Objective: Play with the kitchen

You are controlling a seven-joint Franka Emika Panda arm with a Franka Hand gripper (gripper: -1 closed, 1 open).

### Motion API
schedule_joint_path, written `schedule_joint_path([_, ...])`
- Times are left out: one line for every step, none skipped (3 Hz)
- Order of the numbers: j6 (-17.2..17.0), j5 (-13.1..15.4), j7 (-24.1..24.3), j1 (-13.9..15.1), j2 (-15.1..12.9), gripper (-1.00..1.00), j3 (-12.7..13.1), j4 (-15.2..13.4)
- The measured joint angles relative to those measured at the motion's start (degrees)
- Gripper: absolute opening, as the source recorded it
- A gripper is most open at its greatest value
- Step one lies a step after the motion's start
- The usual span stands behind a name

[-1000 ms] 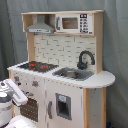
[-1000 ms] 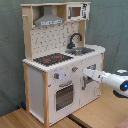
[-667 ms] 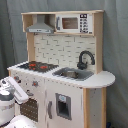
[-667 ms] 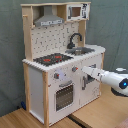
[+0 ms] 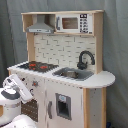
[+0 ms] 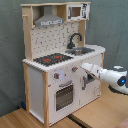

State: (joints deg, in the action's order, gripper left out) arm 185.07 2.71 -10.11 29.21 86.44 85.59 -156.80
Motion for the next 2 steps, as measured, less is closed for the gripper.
schedule_joint_path([3.9, -0.1, 3.6, 2.9, 0.0, 1.0, 0.0, -0.1])
schedule_joint_path([8.4, -0.6, 6.0, 6.5, 0.0, 1.0, 0.1, 0.2])
